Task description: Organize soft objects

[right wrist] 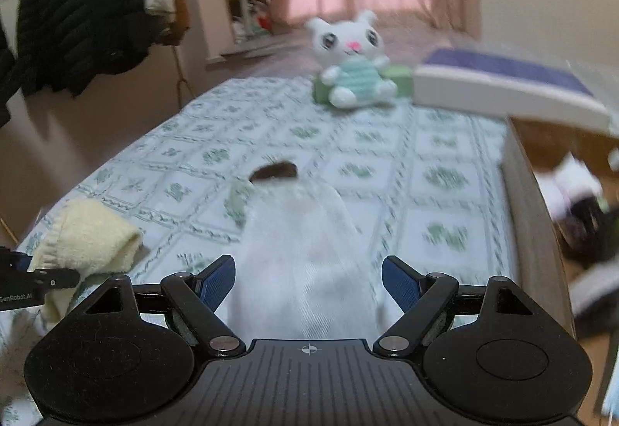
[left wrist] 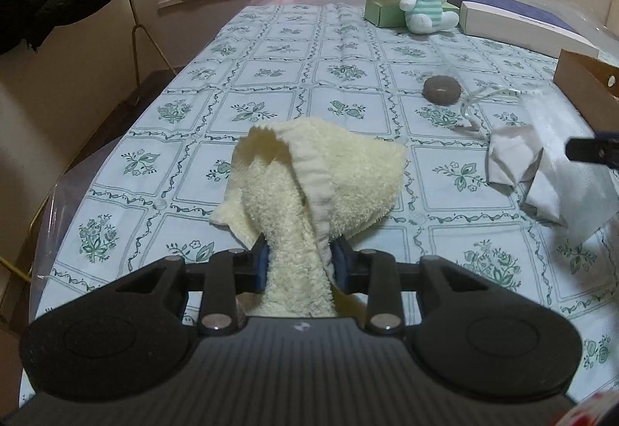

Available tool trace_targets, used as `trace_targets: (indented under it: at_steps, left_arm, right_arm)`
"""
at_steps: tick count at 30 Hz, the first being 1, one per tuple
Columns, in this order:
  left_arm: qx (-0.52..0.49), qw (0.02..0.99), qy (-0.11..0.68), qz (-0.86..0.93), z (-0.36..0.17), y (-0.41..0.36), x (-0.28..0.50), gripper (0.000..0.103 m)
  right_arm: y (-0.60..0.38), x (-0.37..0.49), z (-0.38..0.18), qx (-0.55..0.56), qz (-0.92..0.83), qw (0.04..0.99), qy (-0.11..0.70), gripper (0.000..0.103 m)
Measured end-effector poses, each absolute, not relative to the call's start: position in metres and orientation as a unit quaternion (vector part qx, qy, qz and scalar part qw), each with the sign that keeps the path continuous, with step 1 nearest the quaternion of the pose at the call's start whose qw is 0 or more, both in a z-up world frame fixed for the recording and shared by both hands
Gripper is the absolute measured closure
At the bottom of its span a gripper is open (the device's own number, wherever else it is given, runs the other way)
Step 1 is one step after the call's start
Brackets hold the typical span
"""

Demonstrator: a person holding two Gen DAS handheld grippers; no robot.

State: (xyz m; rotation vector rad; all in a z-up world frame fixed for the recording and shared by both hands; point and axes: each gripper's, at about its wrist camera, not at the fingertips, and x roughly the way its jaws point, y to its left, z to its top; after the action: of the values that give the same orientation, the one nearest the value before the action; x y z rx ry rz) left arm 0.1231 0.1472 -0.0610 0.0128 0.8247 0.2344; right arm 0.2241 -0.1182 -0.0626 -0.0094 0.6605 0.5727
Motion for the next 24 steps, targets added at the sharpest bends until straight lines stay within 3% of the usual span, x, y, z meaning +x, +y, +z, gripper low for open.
trace_targets:
  at_steps: [4, 6, 9, 11, 24]
  left_arm:
    - [0.007, 0.909, 0.402, 0.113, -0.062, 0.145, 0.129, 0.072]
    - [0.006, 0.908, 0.403, 0.113, -0.063, 0.144, 0.133, 0.072]
    - [-0.001, 0.908, 0.404, 0.113, -0.064, 0.144, 0.143, 0.072]
    - [-0.002, 0.908, 0.403, 0.113, -0.065, 0.144, 0.149, 0.073]
    - [-0.027, 0.916, 0.389, 0.098, -0.051, 0.129, 0.139, 0.075]
  right_arm:
    - [-0.1, 0.229, -0.065, -0.047, 0.281, 0.909, 0.303, 0.023]
    - [-0.094, 0.23, -0.066, -0.067, 0.287, 0.907, 0.299, 0.059]
    - [-0.093, 0.23, -0.068, -0.072, 0.289, 0.905, 0.304, 0.086]
    - [-0.099, 0.228, -0.066, -0.059, 0.291, 0.906, 0.301, 0.097]
    - [-0.173, 0.193, -0.017, 0.098, 0.261, 0.922, 0.268, 0.101]
